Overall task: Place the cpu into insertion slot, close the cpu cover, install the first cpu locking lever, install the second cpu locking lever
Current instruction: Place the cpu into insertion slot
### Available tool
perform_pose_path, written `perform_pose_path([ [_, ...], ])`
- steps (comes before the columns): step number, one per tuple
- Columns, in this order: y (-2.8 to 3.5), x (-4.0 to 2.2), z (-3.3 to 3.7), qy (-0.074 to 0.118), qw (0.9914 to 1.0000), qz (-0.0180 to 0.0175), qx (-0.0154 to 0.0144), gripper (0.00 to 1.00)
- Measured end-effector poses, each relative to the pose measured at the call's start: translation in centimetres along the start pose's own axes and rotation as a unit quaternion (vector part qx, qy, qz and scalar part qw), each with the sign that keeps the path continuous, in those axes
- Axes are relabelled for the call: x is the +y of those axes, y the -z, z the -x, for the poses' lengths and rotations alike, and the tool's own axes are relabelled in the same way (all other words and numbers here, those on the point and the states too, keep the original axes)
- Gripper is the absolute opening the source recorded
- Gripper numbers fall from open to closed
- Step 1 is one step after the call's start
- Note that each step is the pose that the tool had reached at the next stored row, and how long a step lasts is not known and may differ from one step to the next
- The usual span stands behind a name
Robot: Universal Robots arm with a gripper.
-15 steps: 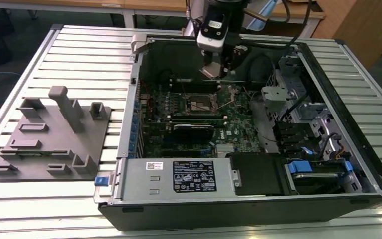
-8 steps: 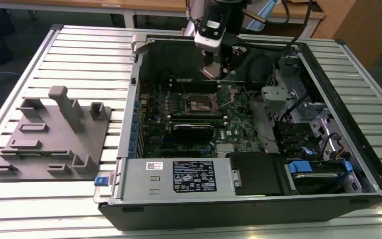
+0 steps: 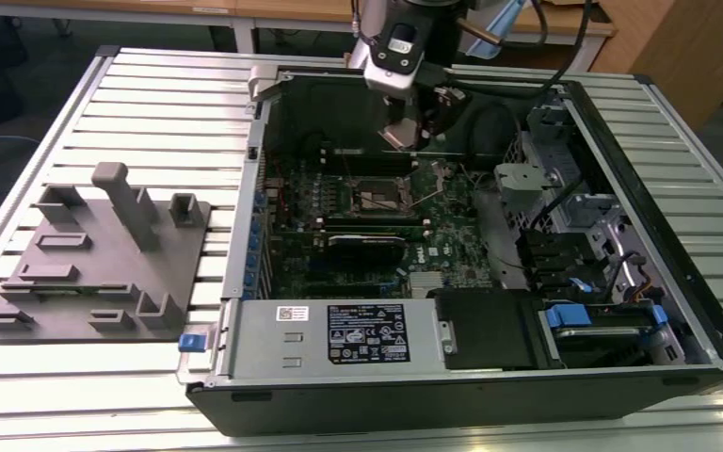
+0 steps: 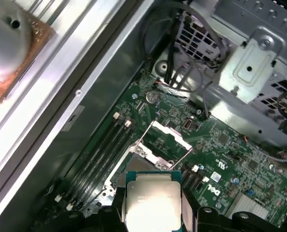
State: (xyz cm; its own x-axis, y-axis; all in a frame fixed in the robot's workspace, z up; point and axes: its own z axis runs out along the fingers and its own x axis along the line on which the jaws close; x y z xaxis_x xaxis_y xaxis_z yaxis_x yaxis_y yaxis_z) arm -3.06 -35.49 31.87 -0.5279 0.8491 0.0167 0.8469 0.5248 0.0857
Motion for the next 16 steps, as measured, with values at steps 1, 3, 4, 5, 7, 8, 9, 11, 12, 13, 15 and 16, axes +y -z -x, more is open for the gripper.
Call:
perform_pose_path([
  [1, -0.02, 0.0, 0.0, -0.009, 0.99996, 0.0002, -0.0008, 0.54],
  [3, -0.06, 0.0, 0.0, -0.027, 0.99962, 0.0004, -0.0024, 0.54],
  [4, -0.09, -0.01, 0.0, -0.036, 0.99933, 0.0006, -0.0032, 0.54],
  [5, -0.1, -0.01, 0.0, -0.045, 0.99897, 0.0007, -0.0039, 0.54],
  [7, -0.1, -0.01, 0.01, -0.054, 0.99855, 0.0008, -0.0046, 0.54],
  [8, -0.1, -0.01, 0.01, -0.054, 0.99855, 0.0008, -0.0047, 0.54],
  [9, -0.1, -0.01, 0.0, -0.054, 0.99855, 0.0008, -0.0046, 0.54],
  [11, -0.11, -0.01, 0.0, -0.054, 0.99854, 0.0009, -0.0046, 0.54],
  [12, -0.11, -0.01, 0.0, -0.054, 0.99854, 0.0009, -0.0046, 0.54],
  [13, -0.13, -0.01, 0.0, -0.059, 0.99822, 0.001, -0.0051, 0.54],
  [15, -0.19, -0.02, 0.0, -0.085, 0.99639, 0.0014, -0.0073, 0.54],
  [16, -0.22, -0.02, 0.0, -0.093, 0.99559, 0.0015, -0.008, 0.54],
])
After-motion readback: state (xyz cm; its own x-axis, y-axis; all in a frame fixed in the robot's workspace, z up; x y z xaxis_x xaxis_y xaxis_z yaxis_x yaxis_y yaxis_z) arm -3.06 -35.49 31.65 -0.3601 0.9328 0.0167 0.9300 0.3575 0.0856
